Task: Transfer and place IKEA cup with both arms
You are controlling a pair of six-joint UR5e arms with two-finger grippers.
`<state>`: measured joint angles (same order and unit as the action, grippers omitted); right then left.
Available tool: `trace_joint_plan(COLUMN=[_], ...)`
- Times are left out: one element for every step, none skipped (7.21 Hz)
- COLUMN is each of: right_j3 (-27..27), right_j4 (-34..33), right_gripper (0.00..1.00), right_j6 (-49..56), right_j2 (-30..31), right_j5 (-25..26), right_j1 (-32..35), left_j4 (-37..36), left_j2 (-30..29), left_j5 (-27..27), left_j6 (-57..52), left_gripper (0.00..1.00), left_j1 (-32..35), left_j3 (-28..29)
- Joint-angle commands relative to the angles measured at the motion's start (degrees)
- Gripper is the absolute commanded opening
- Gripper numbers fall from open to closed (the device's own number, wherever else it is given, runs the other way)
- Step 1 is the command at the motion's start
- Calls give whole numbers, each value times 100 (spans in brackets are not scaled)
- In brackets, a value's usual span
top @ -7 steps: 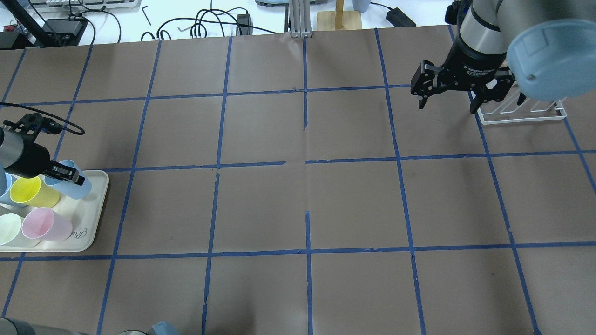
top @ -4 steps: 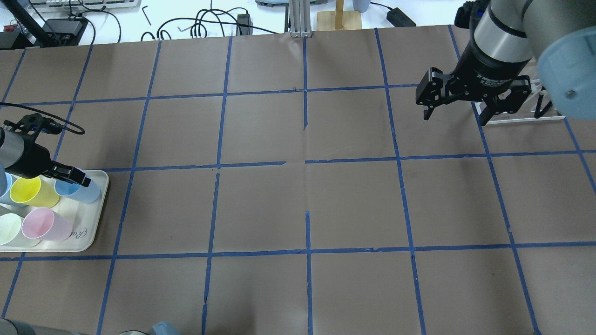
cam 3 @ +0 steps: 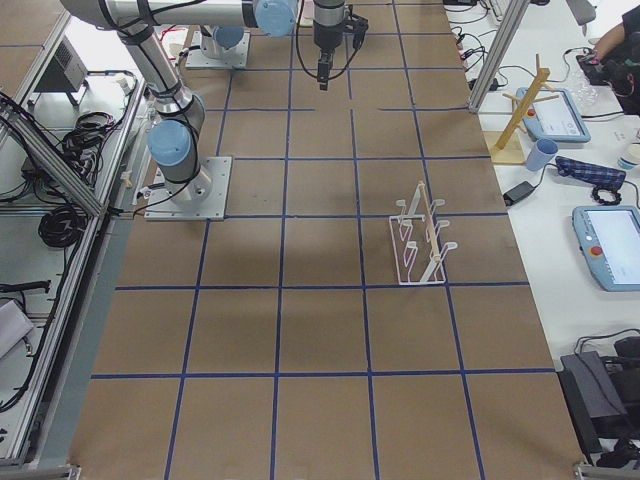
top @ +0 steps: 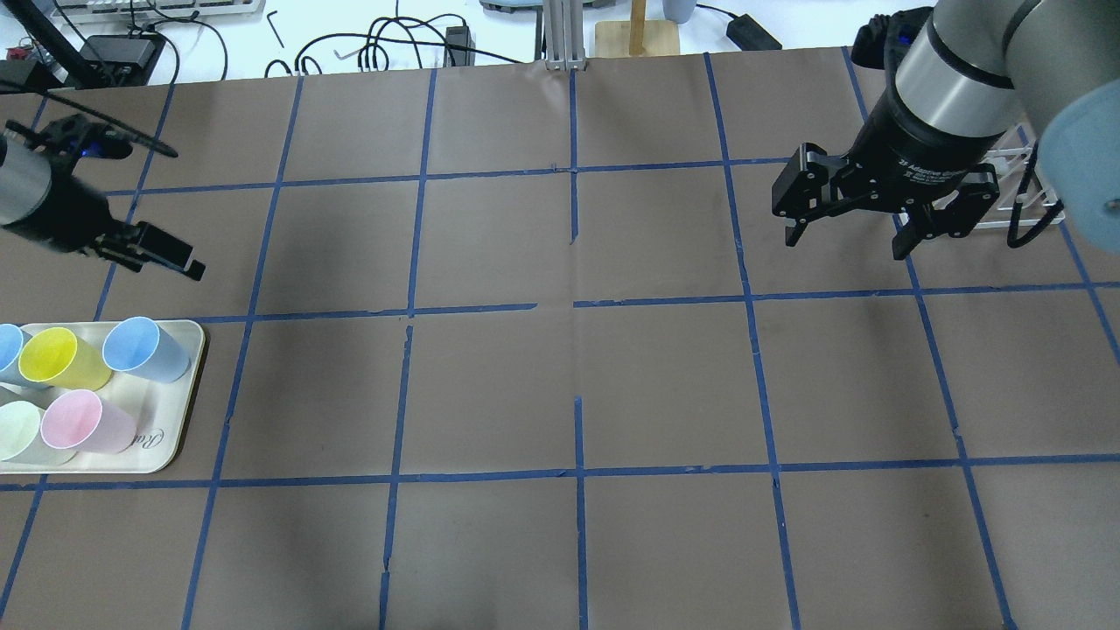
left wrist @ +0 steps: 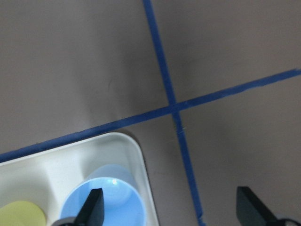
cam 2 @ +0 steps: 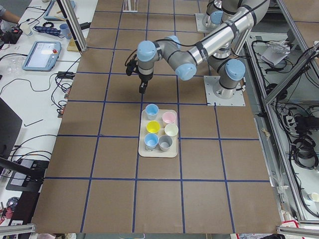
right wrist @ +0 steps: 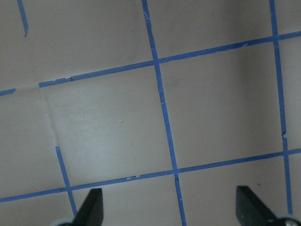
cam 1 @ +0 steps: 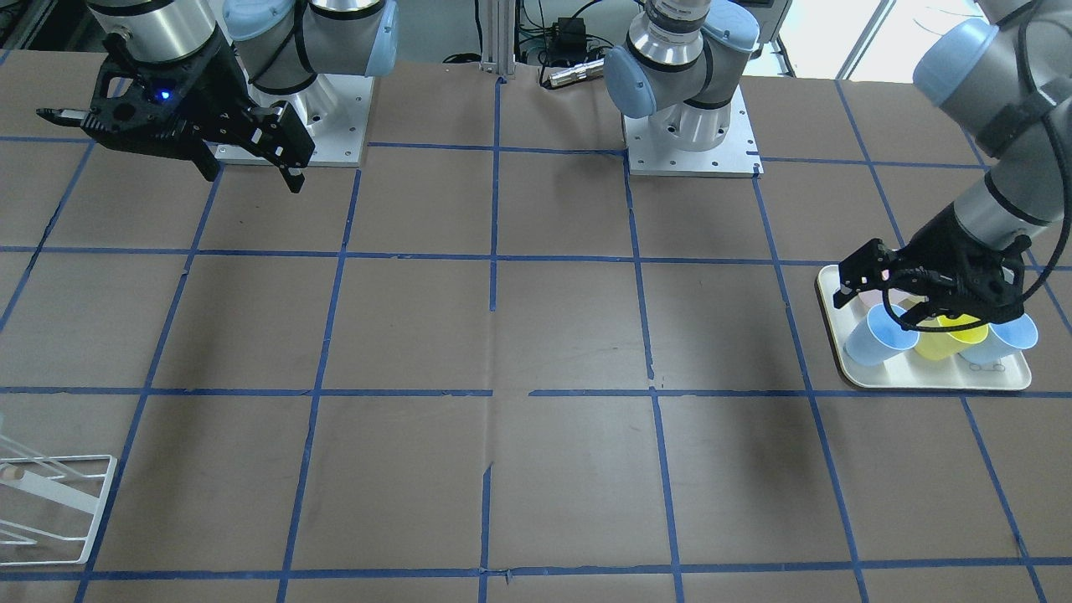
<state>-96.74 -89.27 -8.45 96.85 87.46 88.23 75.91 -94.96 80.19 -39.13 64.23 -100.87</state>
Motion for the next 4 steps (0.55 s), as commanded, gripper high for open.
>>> trace_joint_plan(right_j3=[-221,-249,-214,-222], right_j4=[41,41,50,50], right_gripper=[100,100,100,100], right_j6=[-16,-7,36,80], right_j2=[202,211,203,185], right_j5=[16,25,16,-1], right_j1=[10,1,1,-8], left_j4=[994,1092,1249,1268], left_j2=[100,126,161,266], left_j5=[127,303,835,1371], left_j6=[2180,2991,3704,4016], left_gripper=[100,100,100,100], left_j1=[1506,2122,2668,3039], left_j3=[1310,1577,1658,1624])
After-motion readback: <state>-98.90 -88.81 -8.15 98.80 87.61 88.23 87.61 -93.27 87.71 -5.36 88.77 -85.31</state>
